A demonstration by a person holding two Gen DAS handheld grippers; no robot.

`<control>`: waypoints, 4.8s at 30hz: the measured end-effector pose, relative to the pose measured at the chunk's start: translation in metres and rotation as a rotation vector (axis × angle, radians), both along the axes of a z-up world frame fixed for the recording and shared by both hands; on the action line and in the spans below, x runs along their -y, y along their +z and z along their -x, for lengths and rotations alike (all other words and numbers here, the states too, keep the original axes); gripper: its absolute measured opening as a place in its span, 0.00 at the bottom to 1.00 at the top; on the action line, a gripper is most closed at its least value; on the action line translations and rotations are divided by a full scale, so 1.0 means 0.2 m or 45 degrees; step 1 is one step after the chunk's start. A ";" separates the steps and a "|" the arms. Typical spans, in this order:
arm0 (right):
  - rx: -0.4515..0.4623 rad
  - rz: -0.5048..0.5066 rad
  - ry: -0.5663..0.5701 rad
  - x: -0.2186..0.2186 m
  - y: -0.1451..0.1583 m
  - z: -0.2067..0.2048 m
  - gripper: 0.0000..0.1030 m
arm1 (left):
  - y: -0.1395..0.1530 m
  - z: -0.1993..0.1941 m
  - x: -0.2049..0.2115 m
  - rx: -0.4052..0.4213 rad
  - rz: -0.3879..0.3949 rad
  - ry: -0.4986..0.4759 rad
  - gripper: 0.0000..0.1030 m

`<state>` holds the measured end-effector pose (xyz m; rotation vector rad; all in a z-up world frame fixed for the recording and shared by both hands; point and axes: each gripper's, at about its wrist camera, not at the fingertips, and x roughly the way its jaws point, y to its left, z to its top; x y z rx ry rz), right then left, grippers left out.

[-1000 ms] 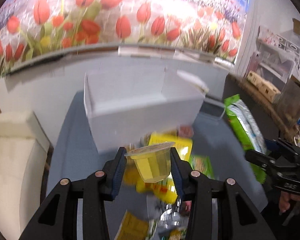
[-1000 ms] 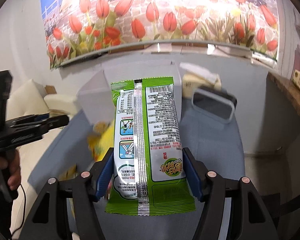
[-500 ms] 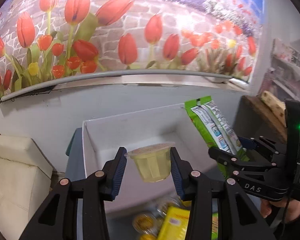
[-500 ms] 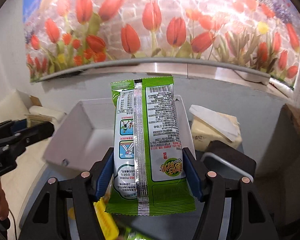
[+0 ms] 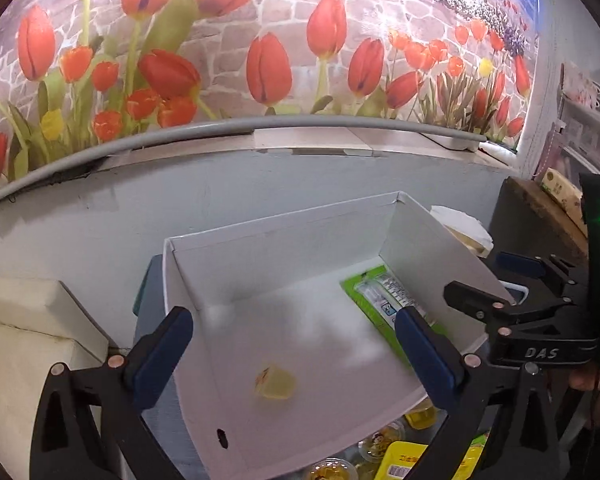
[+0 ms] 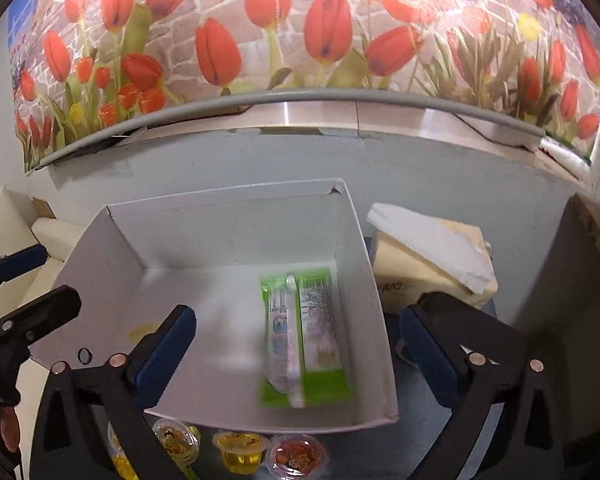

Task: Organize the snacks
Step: 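Release the jelly cup into the white box with the left gripper, then grasp the yellow pouch with the right gripper and lift it, then grasp the yellow-brown packet with the left gripper while the right gripper holds the yellow pouch, then drop the yellow pouch and yellow-brown packet into the white box with both grippers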

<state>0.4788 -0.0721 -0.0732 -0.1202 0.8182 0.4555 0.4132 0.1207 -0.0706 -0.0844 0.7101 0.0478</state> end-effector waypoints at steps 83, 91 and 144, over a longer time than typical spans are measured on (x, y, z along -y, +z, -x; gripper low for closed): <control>0.175 -0.024 0.258 0.32 0.09 1.30 0.05 | -0.38 1.34 0.28 -0.136 0.169 -0.116 1.00; 0.113 -0.041 0.249 0.39 0.01 1.32 0.05 | -0.59 1.18 0.28 -0.259 0.141 -0.146 0.98; 0.250 -0.118 0.153 -0.02 0.39 0.10 0.05 | 0.24 0.09 0.08 0.127 0.033 -0.137 0.40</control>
